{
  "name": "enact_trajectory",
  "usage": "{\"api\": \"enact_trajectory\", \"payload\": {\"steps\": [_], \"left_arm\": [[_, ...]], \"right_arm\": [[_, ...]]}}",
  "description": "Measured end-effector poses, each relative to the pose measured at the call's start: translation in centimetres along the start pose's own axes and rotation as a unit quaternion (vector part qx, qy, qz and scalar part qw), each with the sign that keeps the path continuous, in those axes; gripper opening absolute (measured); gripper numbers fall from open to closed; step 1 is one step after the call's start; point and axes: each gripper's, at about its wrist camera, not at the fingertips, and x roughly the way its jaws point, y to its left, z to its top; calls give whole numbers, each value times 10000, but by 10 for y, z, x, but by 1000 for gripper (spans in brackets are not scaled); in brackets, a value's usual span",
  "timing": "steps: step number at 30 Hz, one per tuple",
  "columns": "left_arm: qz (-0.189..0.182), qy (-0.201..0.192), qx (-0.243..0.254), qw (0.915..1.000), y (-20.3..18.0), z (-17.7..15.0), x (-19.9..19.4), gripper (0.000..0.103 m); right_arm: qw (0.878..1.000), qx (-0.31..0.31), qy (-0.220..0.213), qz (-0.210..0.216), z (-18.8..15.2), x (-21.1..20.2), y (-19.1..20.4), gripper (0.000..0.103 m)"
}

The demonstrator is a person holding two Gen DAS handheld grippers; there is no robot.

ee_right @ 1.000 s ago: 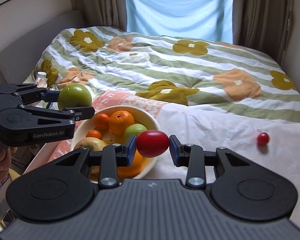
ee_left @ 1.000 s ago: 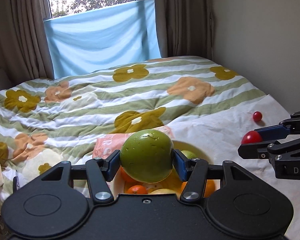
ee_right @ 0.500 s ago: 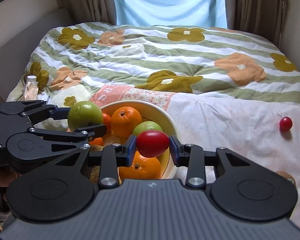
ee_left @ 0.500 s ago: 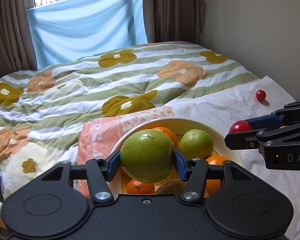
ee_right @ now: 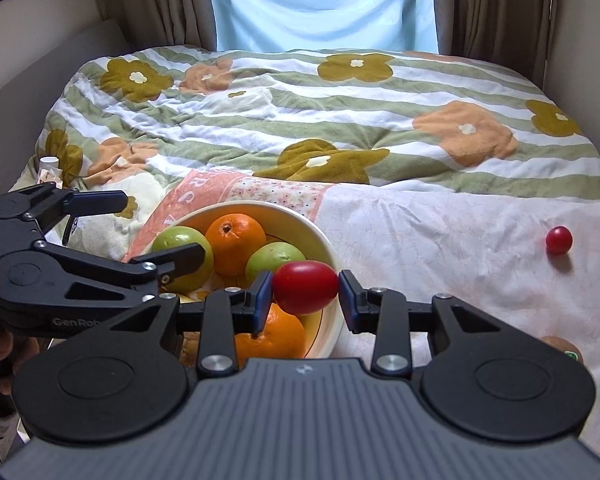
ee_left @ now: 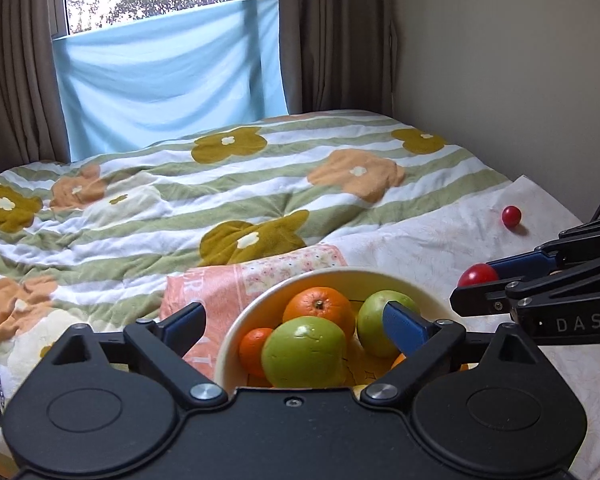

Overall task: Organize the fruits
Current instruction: 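Carry the green apple into the bowl and open the left gripper while the right carries the tomato, then lower the red tomato into the bowl and open the right gripper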

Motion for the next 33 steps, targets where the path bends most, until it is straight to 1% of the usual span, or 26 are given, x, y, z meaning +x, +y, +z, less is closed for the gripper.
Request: {"api": "enact_trajectory", "payload": {"steps": [6, 10, 22, 25, 26, 27, 28, 29, 30, 33], "left_arm": [[118, -41, -52, 9999, 9, -4, -17, 98], [166, 57, -152, 9997, 16, -11, -21, 97], [419, 182, -258, 9986, 29, -23, -37, 98], [459, 187, -289, 9984, 31, -25, -39, 98], [465, 187, -297, 9983, 32, -26, -40, 98], [469, 185, -304, 9983, 32, -27, -41, 98], [475, 187, -311, 9982, 32, -27, -41, 98], [478, 190, -320, 9982, 33, -28, -42, 98], [479, 191, -331, 9981, 33, -29, -43, 98], [478, 203, -356, 9980, 32, -30, -45, 98]], "right_arm": [[9998, -89, -23, 193, 8, 1, 6, 51], [9993, -184, 20, 335, 13, 7, 14, 51], [9965, -317, 255, 729, 16, 32, 36, 51], [9963, -330, 232, 765, 15, 34, 40, 53], [9962, -328, 195, 777, 15, 33, 41, 59], [9961, -319, 169, 800, 15, 31, 41, 72], [9962, -303, 127, 805, 15, 29, 41, 80], [9965, -289, 63, 783, 15, 27, 41, 97], [9969, -276, -28, 742, 14, 23, 41, 103], [9971, -271, -158, 692, 14, 15, 38, 103]]}}
